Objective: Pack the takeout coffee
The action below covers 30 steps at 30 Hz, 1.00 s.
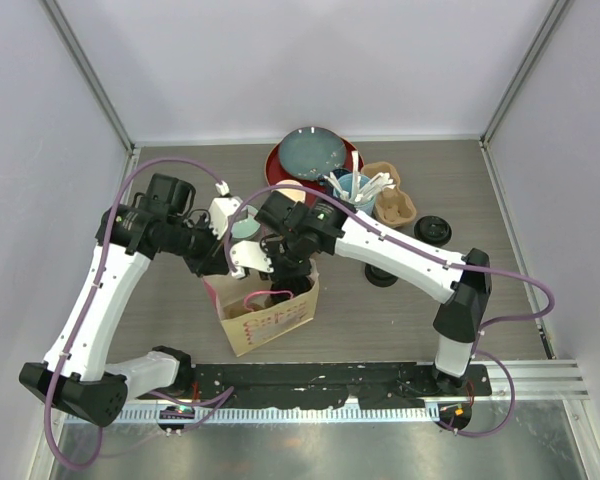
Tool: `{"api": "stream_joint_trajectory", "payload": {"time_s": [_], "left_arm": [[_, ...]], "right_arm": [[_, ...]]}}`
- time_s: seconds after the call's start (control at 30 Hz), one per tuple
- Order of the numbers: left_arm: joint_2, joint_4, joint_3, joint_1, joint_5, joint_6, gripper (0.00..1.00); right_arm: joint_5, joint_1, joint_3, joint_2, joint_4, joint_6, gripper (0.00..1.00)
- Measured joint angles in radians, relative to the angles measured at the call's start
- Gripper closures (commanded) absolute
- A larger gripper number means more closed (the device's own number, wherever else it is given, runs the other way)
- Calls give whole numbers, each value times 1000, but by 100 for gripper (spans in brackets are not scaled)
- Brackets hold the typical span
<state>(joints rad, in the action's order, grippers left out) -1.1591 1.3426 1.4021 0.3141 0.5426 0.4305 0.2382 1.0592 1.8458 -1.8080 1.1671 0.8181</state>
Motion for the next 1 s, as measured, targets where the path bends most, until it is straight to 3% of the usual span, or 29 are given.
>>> {"api": "stream_joint_trajectory", "payload": {"time_s": [1.0], "left_arm": [[8, -35, -21, 1, -26, -10, 100]], "right_arm": [[25, -1, -182, -26, -236, -66, 99]]}}
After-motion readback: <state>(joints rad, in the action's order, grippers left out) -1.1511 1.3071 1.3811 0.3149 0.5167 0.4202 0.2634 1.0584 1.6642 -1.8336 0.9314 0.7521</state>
